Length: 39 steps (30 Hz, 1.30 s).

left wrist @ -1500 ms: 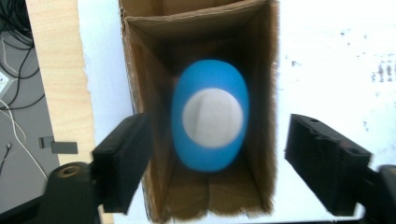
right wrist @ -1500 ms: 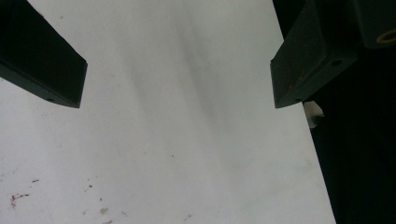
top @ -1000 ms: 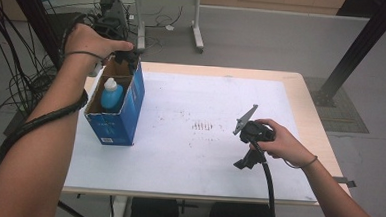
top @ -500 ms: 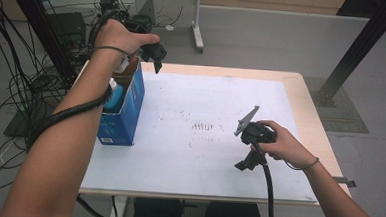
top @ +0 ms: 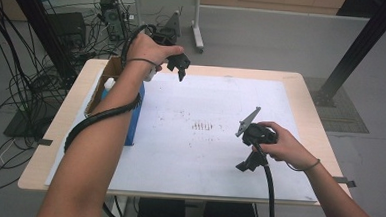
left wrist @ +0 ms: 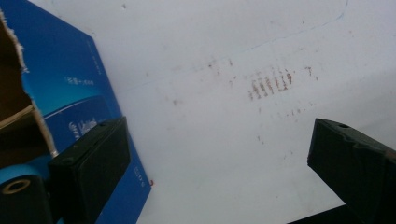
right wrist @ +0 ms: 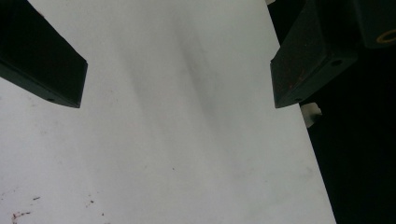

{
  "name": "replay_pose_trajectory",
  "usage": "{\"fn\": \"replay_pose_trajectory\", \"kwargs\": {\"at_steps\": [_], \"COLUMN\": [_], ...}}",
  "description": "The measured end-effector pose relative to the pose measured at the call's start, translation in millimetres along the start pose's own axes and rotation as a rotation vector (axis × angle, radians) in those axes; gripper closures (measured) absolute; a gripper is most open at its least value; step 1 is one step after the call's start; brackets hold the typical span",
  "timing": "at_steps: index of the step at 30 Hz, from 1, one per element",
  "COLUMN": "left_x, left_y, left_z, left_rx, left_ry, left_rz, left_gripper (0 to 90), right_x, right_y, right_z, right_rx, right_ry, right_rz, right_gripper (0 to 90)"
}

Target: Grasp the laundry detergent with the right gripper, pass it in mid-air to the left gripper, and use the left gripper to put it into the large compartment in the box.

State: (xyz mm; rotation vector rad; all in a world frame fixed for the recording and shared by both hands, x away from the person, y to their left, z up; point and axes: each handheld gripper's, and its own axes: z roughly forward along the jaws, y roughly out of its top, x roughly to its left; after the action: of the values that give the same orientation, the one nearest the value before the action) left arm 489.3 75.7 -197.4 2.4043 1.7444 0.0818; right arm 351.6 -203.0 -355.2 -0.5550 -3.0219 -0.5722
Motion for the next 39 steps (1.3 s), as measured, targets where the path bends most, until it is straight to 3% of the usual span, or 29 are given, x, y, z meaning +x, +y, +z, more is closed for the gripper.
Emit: {"fn": "replay_pose_trajectory", "kwargs": {"at_steps": [10,29,39], "left_x": [-1.5,8.1,10.2], "left_y": [1.9,1.0,-1.7], "left_z": [30.7,87.1,104.1], "left_rx": [0.003,0.017,0.041], "left_ry": [-0.019,-0.067,-0.075], "left_rz": [0.004,-0.027,-0.037], "left_gripper": [7.0,7.3,7.4], "right_x": [-1.1,-1.9,-2.6], "right_y": [1.3,5.1,5.1], "right_z": [-0.3,3.4,4.5], "right_rx": [-0.005,0.003,0.002], "right_ry": [-0.001,-0.002,-0.002], "right_rz": [-0.005,0.004,0.004], "right_gripper": [3.8,3.8,3.8]}}
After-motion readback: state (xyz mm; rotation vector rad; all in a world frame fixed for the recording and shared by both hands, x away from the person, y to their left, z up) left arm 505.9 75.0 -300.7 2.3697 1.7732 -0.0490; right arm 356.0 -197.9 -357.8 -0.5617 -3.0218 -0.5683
